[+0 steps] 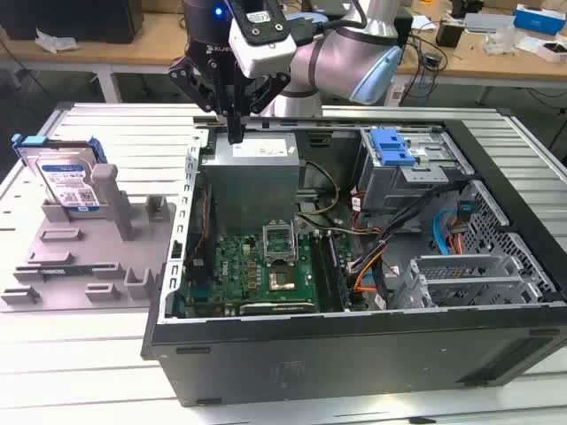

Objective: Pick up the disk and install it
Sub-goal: 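Reach for the disk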

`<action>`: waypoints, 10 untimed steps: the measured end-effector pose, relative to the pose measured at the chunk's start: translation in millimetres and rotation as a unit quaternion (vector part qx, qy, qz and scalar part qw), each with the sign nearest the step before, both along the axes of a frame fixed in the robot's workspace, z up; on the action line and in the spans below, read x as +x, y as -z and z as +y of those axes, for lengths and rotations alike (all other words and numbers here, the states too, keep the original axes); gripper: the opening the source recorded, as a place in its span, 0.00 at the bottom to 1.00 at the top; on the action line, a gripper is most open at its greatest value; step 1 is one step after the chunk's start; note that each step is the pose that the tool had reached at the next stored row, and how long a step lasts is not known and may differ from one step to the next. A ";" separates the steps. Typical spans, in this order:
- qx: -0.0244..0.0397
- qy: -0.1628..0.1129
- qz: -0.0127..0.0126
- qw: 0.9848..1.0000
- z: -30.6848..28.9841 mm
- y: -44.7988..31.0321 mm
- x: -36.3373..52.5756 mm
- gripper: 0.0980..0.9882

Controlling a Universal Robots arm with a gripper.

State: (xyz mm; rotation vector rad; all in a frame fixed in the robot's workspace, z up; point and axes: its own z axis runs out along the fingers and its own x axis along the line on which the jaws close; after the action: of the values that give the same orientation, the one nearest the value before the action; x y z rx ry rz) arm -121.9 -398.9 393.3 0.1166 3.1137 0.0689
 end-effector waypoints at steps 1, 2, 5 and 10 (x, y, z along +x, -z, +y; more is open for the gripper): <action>0.000 0.000 0.000 1.000 0.0 0.0 0.0 0.01; 0.000 0.000 0.000 1.000 0.0 0.0 0.0 0.01; 0.000 0.000 0.000 1.000 0.0 0.0 0.0 0.01; 0.000 0.000 0.000 1.000 0.0 0.0 0.0 0.01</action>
State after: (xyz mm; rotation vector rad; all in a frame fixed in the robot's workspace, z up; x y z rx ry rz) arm -121.9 -398.9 393.3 0.1165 3.1137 0.0689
